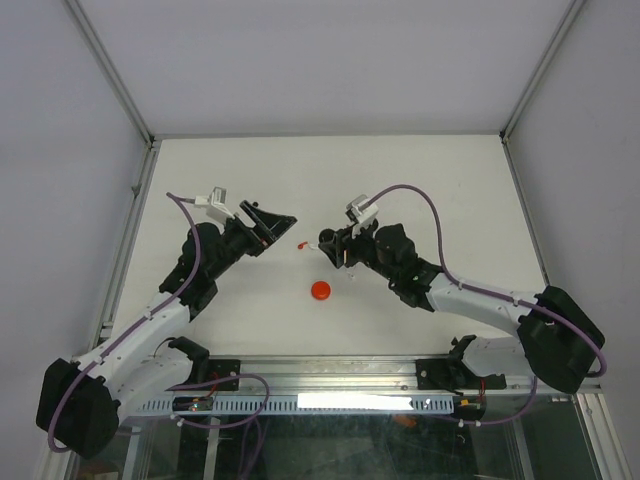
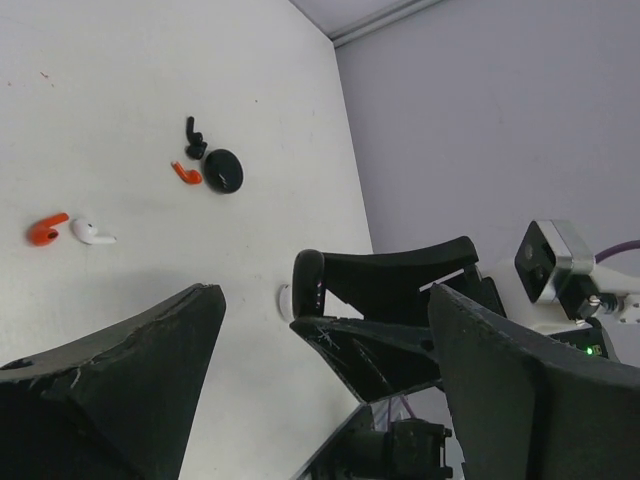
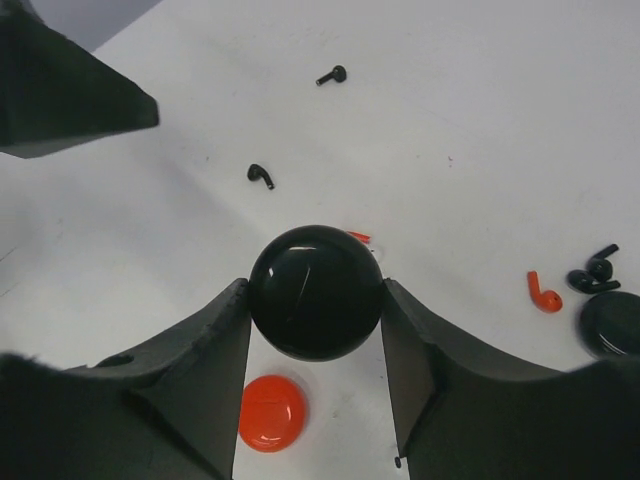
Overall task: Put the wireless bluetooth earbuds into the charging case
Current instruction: Pick up the charging case at the center of the board.
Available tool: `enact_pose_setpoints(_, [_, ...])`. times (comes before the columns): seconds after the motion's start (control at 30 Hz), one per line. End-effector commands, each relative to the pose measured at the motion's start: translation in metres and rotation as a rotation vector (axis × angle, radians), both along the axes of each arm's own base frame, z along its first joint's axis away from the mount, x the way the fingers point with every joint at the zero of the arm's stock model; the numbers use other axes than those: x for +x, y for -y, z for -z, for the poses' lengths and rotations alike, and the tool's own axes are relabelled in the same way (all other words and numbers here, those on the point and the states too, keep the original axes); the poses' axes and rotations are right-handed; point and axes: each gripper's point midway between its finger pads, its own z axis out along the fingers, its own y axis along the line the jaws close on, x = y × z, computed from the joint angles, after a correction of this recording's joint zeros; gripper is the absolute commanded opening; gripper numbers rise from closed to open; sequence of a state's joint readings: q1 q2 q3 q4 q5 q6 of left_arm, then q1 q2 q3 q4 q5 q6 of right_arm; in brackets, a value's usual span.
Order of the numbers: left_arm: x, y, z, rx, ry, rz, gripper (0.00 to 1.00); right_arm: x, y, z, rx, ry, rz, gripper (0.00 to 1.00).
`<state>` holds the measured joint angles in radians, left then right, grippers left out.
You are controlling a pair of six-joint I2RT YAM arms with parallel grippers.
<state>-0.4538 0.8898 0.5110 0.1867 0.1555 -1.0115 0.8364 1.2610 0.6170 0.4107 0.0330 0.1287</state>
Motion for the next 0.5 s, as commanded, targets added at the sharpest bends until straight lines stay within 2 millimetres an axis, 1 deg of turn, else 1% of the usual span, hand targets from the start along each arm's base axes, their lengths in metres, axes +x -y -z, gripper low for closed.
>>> enact_pose_setpoints(0.0, [0.003,0.016,-0.025,-0.075,0.078,-0.004,0.86,-0.005,-0.016,-0.057,0.174,0.155,-0.055,0.39])
enact_pose_setpoints(0.17, [-0.004,0.039,-0.017,-0.069,0.069,0.053,0.80,-0.009,-0.019,-0.060,0.214,0.158,-0.072,0.39])
enact_pose_setpoints(0.33, [-0.012,0.060,-0.010,-0.065,0.061,0.094,0.72,-0.009,-0.018,-0.062,0.247,0.160,-0.055,0.39])
enact_pose_setpoints(0.47, [-0.014,0.068,-0.007,-0.056,0.063,0.098,0.63,-0.009,-0.018,-0.063,0.257,0.160,-0.047,0.39])
